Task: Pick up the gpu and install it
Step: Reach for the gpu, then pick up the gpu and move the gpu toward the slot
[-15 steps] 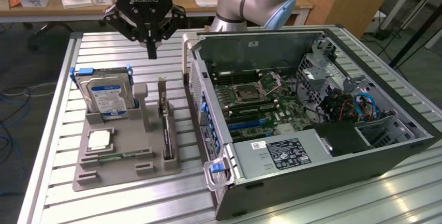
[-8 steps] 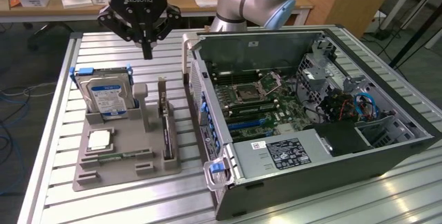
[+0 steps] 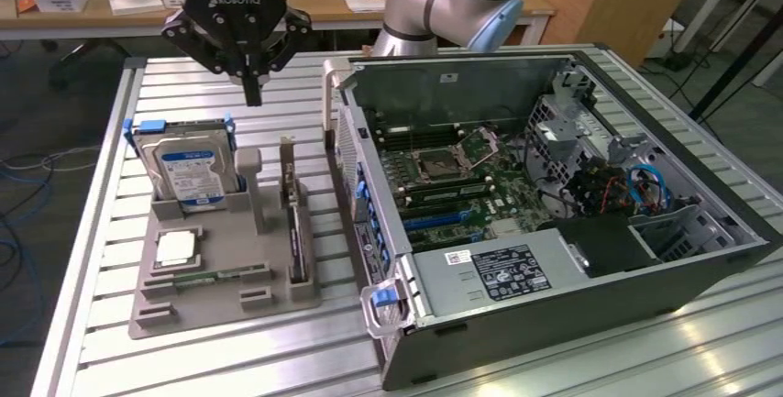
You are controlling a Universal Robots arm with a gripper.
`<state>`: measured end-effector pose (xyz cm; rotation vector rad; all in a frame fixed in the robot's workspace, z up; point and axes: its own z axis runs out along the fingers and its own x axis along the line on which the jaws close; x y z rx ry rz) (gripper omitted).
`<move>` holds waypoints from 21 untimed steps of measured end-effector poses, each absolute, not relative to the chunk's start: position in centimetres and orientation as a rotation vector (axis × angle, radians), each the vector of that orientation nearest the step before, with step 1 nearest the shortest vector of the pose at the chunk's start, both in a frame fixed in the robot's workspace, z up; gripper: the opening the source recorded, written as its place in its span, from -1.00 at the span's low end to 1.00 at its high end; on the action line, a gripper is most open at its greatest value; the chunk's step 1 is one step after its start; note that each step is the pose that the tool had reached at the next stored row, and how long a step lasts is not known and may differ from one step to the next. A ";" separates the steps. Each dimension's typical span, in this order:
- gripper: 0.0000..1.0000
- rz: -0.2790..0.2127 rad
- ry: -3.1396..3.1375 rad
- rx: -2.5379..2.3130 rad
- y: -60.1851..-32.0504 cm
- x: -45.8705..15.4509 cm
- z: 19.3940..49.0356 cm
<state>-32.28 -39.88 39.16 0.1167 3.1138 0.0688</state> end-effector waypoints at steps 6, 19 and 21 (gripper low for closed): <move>-0.79 0.069 3.114 0.117 -39.9 -32.0 39.2; -0.79 0.069 3.114 0.117 -39.9 -31.8 39.2; -0.79 0.069 3.114 0.117 -39.9 -31.8 39.2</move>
